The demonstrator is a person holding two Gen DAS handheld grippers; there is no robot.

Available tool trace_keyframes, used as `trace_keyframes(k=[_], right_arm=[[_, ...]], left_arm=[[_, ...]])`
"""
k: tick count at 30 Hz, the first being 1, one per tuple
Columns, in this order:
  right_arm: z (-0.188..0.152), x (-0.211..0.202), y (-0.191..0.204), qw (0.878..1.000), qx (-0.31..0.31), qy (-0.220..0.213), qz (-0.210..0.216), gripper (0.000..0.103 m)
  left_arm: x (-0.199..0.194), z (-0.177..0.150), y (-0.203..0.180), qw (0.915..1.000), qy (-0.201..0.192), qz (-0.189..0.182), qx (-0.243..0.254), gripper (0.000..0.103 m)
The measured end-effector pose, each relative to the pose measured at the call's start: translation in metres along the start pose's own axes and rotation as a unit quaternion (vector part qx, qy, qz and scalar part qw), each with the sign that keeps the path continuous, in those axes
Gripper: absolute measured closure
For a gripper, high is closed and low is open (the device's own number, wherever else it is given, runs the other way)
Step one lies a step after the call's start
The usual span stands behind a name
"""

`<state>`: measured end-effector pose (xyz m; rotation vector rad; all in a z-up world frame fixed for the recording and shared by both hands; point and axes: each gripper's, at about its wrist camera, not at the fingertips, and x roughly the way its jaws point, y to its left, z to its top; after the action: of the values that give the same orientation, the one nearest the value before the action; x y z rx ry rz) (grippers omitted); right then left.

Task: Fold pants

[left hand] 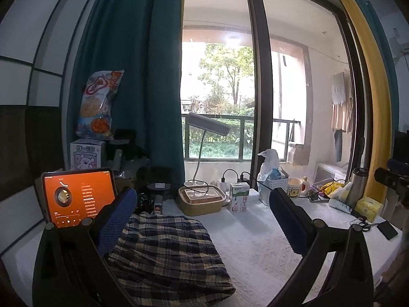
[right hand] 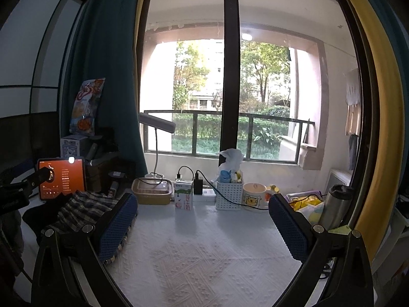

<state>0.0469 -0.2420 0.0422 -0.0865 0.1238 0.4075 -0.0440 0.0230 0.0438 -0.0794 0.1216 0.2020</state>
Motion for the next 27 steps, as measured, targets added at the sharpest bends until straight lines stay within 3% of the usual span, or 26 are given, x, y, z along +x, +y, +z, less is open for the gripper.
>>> trace_keyframes(k=[27], right_arm=[[-0.006,-0.002,-0.007,1.000,0.014,0.001,-0.010,0.000]], left_arm=[[-0.002,0.001,-0.012,0.9998,0.004,-0.019,0.002,0.001]])
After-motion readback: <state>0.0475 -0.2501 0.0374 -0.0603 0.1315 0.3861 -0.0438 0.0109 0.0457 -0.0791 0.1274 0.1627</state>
